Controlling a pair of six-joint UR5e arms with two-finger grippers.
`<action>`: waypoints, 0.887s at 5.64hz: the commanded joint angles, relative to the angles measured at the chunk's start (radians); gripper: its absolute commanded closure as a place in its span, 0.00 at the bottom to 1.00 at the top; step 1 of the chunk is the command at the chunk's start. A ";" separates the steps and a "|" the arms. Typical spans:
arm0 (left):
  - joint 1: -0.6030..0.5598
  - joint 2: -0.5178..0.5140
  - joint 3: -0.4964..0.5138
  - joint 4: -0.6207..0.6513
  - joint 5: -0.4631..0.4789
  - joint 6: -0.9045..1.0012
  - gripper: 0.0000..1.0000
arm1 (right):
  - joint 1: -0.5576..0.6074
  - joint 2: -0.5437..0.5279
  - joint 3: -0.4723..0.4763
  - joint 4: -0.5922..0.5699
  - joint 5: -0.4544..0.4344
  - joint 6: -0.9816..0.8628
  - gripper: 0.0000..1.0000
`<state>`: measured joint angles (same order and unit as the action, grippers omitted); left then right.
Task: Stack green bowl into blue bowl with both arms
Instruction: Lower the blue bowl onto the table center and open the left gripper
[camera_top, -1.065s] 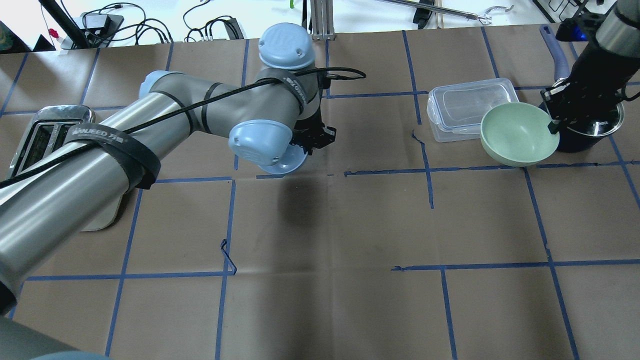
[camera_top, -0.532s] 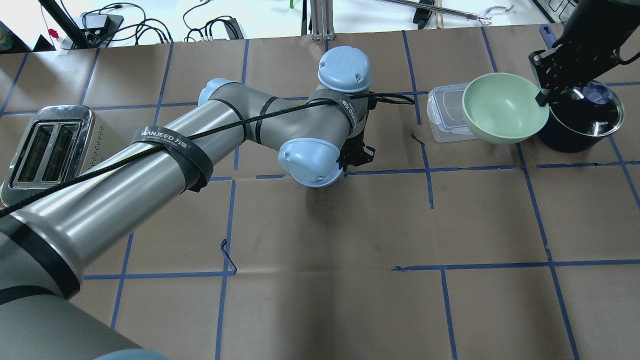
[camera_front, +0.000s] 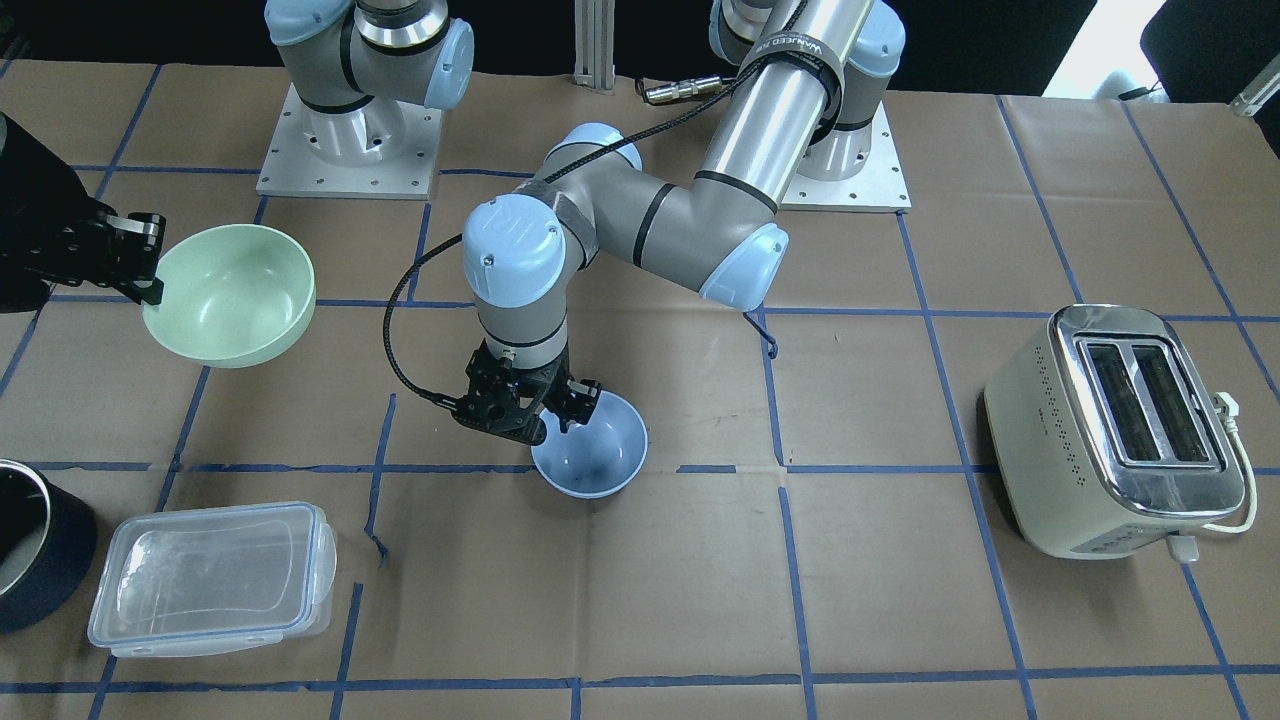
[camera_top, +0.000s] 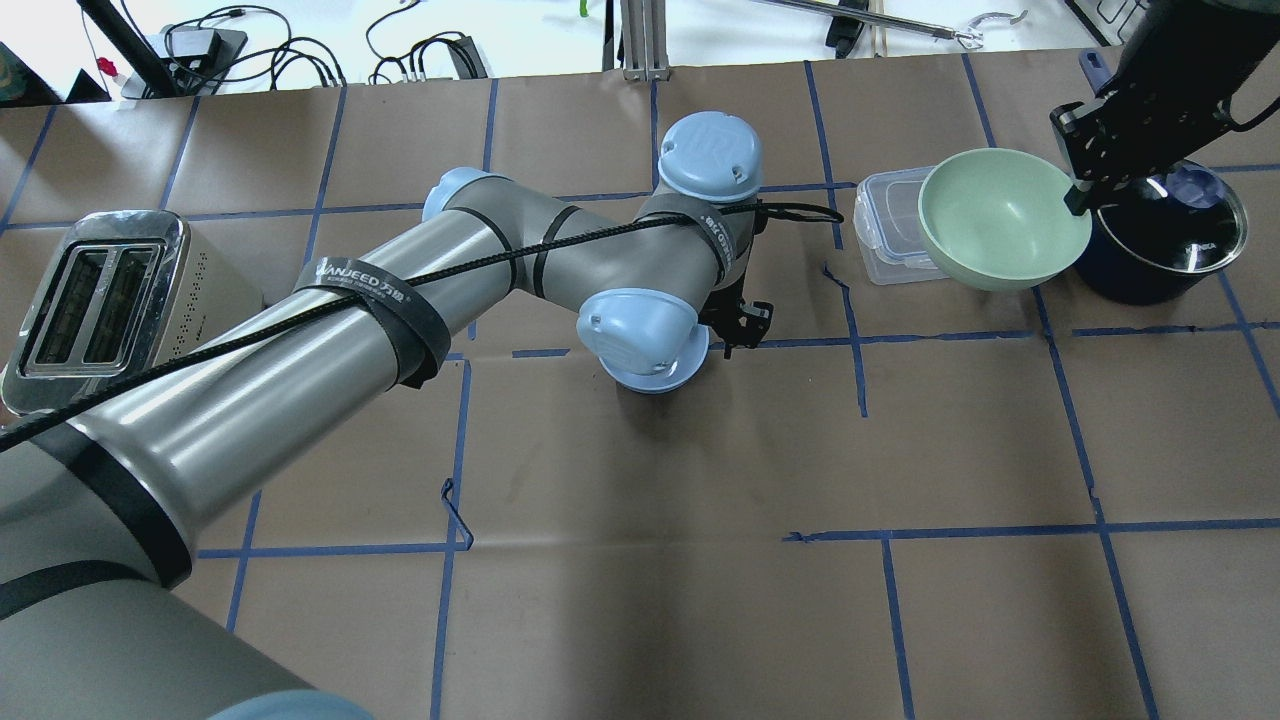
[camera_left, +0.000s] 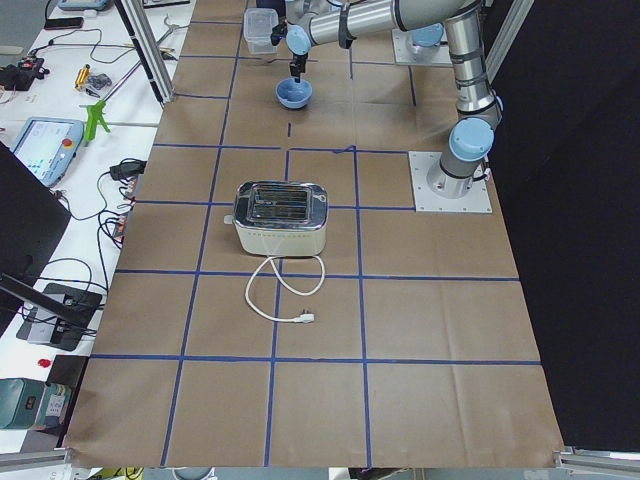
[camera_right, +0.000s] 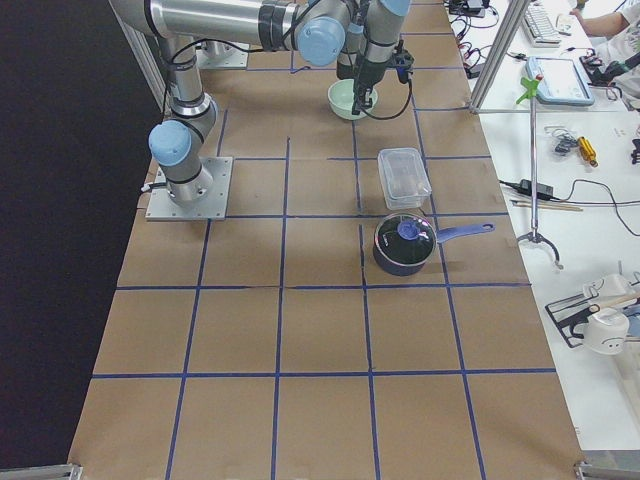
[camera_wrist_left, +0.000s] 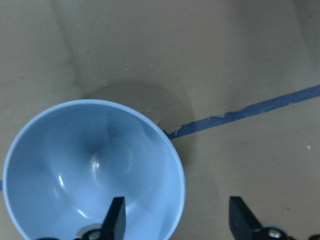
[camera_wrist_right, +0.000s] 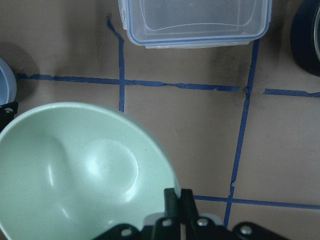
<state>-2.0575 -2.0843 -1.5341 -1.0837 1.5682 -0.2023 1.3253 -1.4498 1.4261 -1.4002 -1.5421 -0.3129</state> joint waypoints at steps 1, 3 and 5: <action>0.054 0.134 0.011 -0.147 -0.005 0.054 0.01 | 0.000 0.005 0.002 -0.003 0.010 0.000 0.94; 0.196 0.335 0.014 -0.418 -0.065 0.160 0.01 | 0.000 0.011 0.049 -0.038 0.013 0.009 0.95; 0.372 0.452 -0.013 -0.536 -0.054 0.257 0.01 | 0.050 0.008 0.086 -0.078 0.048 0.125 0.94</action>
<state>-1.7564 -1.6762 -1.5317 -1.5783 1.5077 0.0105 1.3457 -1.4411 1.4998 -1.4603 -1.5148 -0.2415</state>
